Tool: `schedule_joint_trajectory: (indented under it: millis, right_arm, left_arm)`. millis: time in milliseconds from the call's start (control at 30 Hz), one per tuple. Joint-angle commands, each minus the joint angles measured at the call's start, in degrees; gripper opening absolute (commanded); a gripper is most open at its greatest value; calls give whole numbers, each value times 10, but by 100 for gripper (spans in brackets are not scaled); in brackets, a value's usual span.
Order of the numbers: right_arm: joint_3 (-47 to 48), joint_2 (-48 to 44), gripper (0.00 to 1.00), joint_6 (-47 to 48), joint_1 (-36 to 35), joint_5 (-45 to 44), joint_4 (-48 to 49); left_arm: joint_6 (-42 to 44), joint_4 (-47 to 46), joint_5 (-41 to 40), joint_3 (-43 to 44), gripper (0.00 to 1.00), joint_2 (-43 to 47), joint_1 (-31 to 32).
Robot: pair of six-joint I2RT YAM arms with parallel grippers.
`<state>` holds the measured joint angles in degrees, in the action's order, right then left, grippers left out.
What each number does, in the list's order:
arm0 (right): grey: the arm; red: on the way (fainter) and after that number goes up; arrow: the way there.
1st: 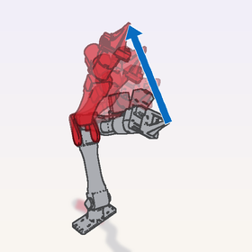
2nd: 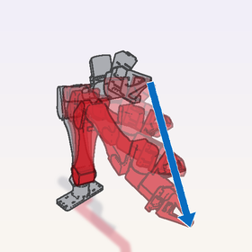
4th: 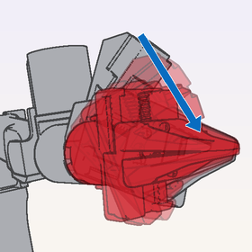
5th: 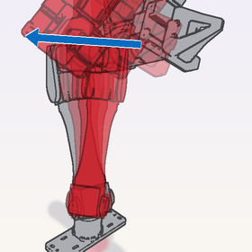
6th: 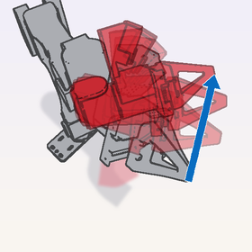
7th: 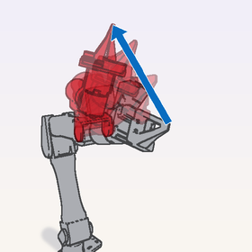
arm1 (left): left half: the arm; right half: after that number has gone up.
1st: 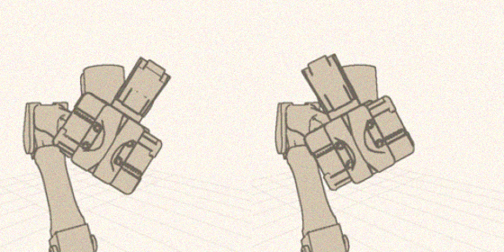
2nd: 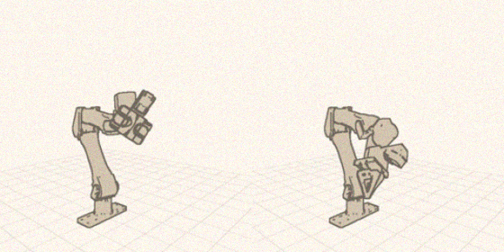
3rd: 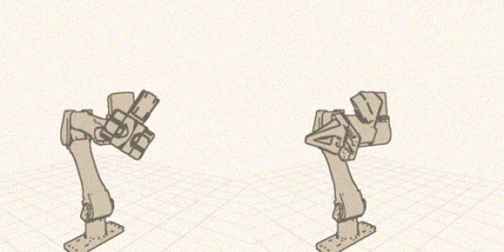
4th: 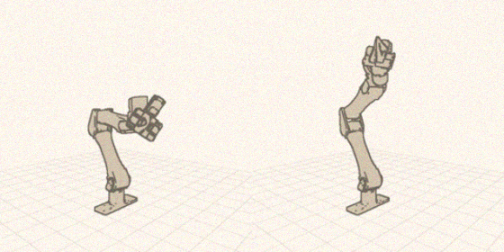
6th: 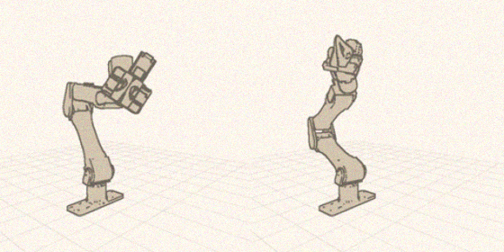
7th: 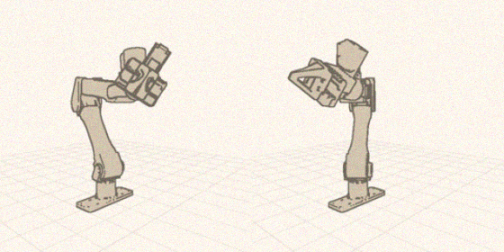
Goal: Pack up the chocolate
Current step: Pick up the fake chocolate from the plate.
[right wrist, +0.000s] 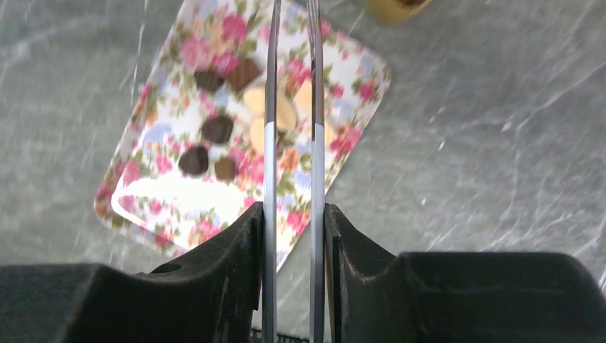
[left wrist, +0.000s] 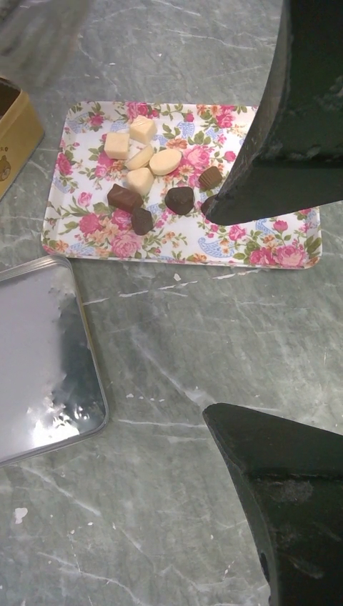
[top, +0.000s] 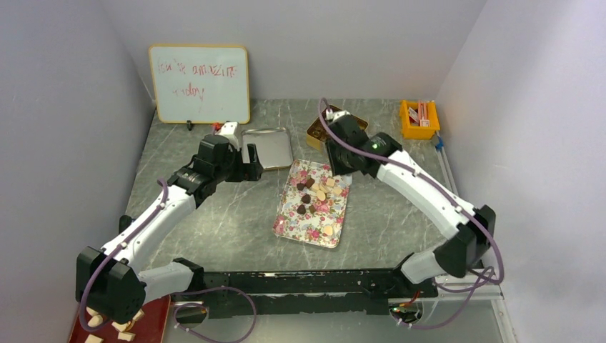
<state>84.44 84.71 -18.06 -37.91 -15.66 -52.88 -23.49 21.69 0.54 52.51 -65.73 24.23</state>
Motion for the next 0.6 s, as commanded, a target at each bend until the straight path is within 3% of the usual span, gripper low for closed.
schedule_joint_trajectory:
  millis: [0,300,567]
  right_arm:
    - [-48,-83,35,-57,-46,6,-43]
    - [-136,-139,37,-128,-128,18,-81]
    - [-169,-142,40,-147,-149,19,-78]
  left_arm:
    - [-9,-19,-4,-5,100,6,5]
    - [-14,-27,-4,-4,100,-2,15]
    - [-14,-27,-4,0,100,-8,23]
